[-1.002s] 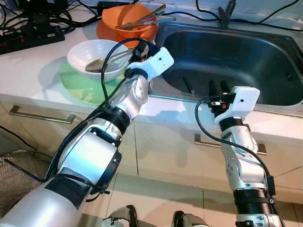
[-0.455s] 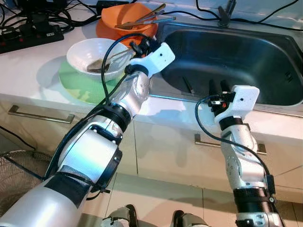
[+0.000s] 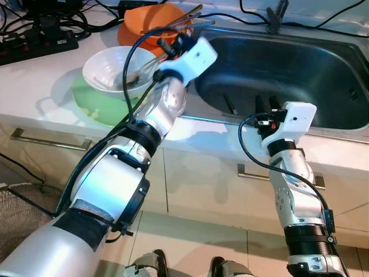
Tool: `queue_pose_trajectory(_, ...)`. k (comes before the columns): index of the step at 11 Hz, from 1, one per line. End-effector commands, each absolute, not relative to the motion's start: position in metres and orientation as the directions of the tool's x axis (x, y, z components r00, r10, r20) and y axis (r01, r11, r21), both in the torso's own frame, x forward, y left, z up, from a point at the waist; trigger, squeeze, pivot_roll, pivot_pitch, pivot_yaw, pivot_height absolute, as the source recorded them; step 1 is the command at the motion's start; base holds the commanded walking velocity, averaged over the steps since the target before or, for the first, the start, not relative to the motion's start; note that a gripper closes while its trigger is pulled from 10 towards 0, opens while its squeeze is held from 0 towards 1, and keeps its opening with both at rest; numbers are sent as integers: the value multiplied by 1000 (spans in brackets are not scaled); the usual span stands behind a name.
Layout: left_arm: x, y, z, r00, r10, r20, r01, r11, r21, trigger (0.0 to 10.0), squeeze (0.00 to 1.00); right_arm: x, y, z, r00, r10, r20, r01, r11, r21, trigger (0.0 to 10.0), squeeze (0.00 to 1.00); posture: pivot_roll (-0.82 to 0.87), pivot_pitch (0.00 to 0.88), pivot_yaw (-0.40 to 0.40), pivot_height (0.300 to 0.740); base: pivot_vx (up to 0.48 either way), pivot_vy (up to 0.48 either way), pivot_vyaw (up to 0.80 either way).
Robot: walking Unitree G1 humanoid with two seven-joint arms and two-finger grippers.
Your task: Kitchen organization
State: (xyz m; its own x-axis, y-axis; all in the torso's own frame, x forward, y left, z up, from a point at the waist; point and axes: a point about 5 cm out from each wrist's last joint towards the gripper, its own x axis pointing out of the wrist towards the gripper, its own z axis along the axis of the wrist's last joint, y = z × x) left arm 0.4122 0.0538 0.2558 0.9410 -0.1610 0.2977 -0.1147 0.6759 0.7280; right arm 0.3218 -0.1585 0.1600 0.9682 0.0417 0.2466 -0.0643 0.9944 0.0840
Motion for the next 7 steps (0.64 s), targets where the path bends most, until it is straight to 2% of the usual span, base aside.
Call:
queue_pose_trajectory(1, 411, 50, 260, 940, -180, 290, -79, 712, 697, 10000, 0, 322, -162, 144, 984, 25, 175, -43, 994, 101, 10000, 0, -51, 137, -8, 740, 0, 0, 0)
queue_pose_trajectory(4, 410, 54, 268, 936, -167, 309, -79, 757, 648, 10000, 0, 324, -159, 145, 984, 38, 177, -57, 993, 101, 10000, 0, -40, 137, -12, 740, 0, 0, 0)
queue_pose_trajectory(5, 410, 59, 267, 938, -146, 314, -99, 755, 648, 10000, 1000, 324, -159, 145, 984, 42, 176, -60, 993, 100, 10000, 0, -34, 135, -15, 740, 0, 0, 0)
queue_pose_trajectory(6, 411, 62, 266, 940, -140, 311, -104, 751, 652, 10000, 1000, 325, -158, 145, 984, 46, 174, -64, 993, 100, 10000, 0, -32, 133, -16, 740, 0, 0, 0)
queue_pose_trajectory(7, 411, 63, 267, 940, -137, 312, -108, 749, 654, 10000, 0, 327, -157, 144, 984, 50, 172, -68, 993, 100, 10000, 0, -30, 130, -17, 740, 0, 0, 0)
